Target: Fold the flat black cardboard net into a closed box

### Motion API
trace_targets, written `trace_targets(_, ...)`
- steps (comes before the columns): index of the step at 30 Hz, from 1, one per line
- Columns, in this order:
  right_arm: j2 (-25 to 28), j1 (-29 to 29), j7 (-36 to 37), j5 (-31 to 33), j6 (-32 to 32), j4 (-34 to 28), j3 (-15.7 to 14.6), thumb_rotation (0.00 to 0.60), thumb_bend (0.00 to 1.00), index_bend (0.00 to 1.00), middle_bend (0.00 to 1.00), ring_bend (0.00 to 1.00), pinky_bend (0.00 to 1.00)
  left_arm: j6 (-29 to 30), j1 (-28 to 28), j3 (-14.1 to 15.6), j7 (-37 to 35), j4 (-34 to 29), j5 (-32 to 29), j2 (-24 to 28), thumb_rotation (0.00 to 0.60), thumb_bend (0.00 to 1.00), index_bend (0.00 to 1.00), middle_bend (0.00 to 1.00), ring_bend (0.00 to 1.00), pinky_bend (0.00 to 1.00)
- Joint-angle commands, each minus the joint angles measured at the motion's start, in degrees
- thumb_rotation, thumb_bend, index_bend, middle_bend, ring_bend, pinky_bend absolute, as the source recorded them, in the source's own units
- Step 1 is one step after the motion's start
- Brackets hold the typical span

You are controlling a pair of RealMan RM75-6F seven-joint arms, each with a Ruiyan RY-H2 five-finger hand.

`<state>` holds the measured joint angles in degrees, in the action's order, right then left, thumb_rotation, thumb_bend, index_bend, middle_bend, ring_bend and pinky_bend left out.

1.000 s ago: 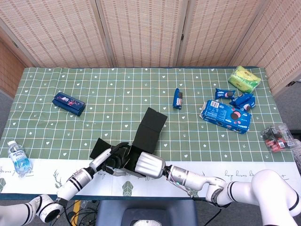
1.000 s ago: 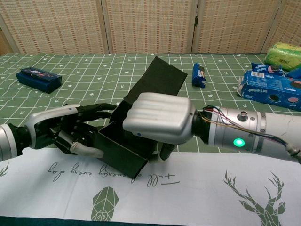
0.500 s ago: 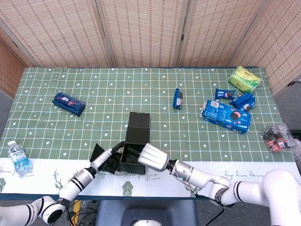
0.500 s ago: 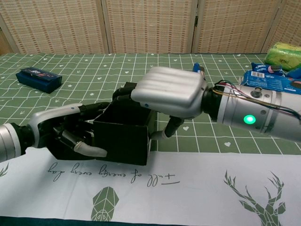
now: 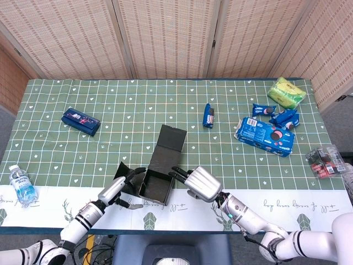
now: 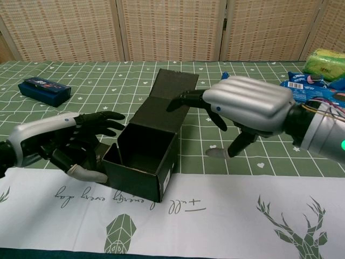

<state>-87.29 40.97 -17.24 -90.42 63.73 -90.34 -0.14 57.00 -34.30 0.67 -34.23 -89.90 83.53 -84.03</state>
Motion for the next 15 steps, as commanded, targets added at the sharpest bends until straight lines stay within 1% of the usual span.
trace_targets(1, 0.85, -3.27, 3.23, 3.71, 1.08, -3.6, -1.06, 0.6, 0.23, 0.08, 0.14, 0.64, 0.84, 1.71, 0.92, 0.27, 2.2, -1.28, 1.02, 1.48, 0.6, 0.11, 0.07, 0.09, 0.03, 0.39)
trace_targets(4, 0.92, -6.49, 7.43, 7.67, 1.8, -7.6, -1.77, 0.6, 0.2, 0.02, 0.13, 0.64, 0.84, 2.66, 1.62, 0.46, 4.04, -2.51, 1.31, 3.47, 0.6, 0.11, 0.07, 0.07, 0.02, 0.36)
trace_targets(8, 0.14, -9.3, 12.17, 12.43, 1.05, -10.82, -2.27, 0.6, 0.15, 0.0, 0.09, 0.64, 0.84, 3.57, 2.63, 0.28, 3.7, -3.98, 0.73, 5.37, 0.6, 0.11, 0.07, 0.06, 0.0, 0.34)
trace_targets(9, -0.14, -9.73, 13.01, 13.53, 0.64, -11.26, -2.26, 0.6, 0.12, 0.0, 0.07, 0.64, 0.84, 3.68, 2.82, 0.25, 3.44, -4.25, 0.64, 5.72, 0.6, 0.11, 0.07, 0.05, 0.0, 0.34)
trace_targets(13, -1.93, -10.95, 16.75, 19.29, -1.81, -13.05, -1.0, 0.6, 0.03, 0.0, 0.01, 0.61, 0.85, 4.01, 3.56, 0.37, 2.37, -5.18, 0.77, 6.88, 0.6, 0.11, 0.07, 0.05, 0.0, 0.34)
trace_targets(15, -3.25, -11.17, 16.48, 22.23, -2.64, -13.02, -0.14, 0.6, 0.0, 0.0, 0.0, 0.6, 0.85, 4.21, 3.88, 0.51, 2.01, -5.51, 1.11, 7.26, 0.6, 0.11, 0.07, 0.05, 0.0, 0.34)
